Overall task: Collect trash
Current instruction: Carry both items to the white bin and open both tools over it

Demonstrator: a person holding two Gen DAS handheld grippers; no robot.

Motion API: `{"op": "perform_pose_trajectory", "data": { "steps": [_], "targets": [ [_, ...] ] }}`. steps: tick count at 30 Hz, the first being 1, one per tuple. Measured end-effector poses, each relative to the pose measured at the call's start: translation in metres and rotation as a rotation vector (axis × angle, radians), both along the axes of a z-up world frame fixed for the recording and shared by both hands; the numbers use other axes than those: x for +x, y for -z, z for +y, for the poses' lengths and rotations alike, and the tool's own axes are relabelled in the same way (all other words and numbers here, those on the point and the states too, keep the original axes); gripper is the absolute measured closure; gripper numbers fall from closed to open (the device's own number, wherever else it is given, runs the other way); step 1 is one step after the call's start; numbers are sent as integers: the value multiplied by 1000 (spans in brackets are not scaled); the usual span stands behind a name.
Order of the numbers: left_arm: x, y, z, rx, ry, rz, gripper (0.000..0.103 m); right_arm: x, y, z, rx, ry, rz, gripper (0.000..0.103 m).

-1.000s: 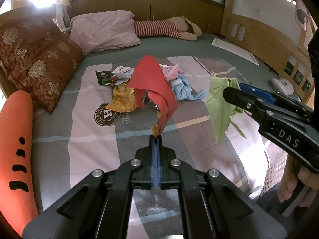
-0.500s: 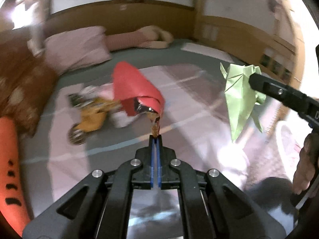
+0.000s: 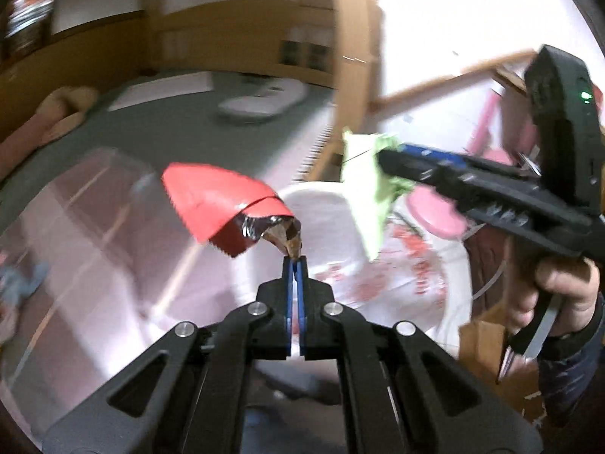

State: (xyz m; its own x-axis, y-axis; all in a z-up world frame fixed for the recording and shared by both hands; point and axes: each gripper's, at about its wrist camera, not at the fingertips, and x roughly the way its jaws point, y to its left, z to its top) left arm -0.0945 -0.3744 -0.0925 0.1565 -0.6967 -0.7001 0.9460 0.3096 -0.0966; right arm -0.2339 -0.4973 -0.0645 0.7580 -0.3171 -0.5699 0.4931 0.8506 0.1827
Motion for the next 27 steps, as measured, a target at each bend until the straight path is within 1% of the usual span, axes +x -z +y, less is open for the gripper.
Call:
{"op": "perform_pose_trajectory", "data": {
  "steps": [1,2,3,4,5,6,9,10,12,13,15,16,17,18,19,20,21,23,25,27],
  "targets": [
    [-8,6,-16,20,39,5,98,-3,7,-5,13,18,14,65],
    [-13,15,-28,46,57,7,91,-4,15,-13,35,36,34,56],
    [-15,23,-35,72,59,7,61,-4,23,-20,67,47,53,42],
    [-13,33,-41,116,43,12,37,-6,28,-24,93,63,51,35],
    [-10,39,-43,150,10,19,8,-8,29,-25,104,73,39,26],
    [-6,41,-40,155,-17,24,8,-11,28,-26,112,80,18,21],
    [12,33,-17,123,-57,29,7,-11,18,-21,105,80,-47,16],
    [25,24,1,105,-96,11,7,-9,14,-21,102,78,-65,16],
    [40,8,23,77,-156,-6,6,-3,1,-14,96,70,-111,15],
    [58,-5,51,38,-219,-11,5,2,-6,-12,94,61,-129,15],
    [82,-21,86,-11,-300,-11,4,19,-22,1,78,26,-173,12],
    [101,-30,122,-41,-381,-11,4,28,-28,10,65,3,-188,11],
    [111,-34,141,-56,-427,-8,4,39,-35,23,44,-24,-200,8],
    [127,-39,175,-79,-504,-2,4,57,-42,42,13,-61,-208,6],
    [137,-42,193,-87,-556,-6,4,66,-45,53,-2,-83,-211,5],
    [149,-45,222,-87,-639,-33,4,81,-49,70,-22,-119,-213,5],
    [156,-47,243,-79,-695,-57,4,99,-51,91,-44,-165,-216,5],
    [171,-48,294,-55,-843,-113,4,129,-52,126,-75,-234,-221,5],
    [180,-43,340,-55,-963,-136,4,163,-49,170,-101,-311,-231,5],
    [186,-32,378,-63,-1067,-128,4,193,-45,203,-103,-374,-228,5]
  ]
}}
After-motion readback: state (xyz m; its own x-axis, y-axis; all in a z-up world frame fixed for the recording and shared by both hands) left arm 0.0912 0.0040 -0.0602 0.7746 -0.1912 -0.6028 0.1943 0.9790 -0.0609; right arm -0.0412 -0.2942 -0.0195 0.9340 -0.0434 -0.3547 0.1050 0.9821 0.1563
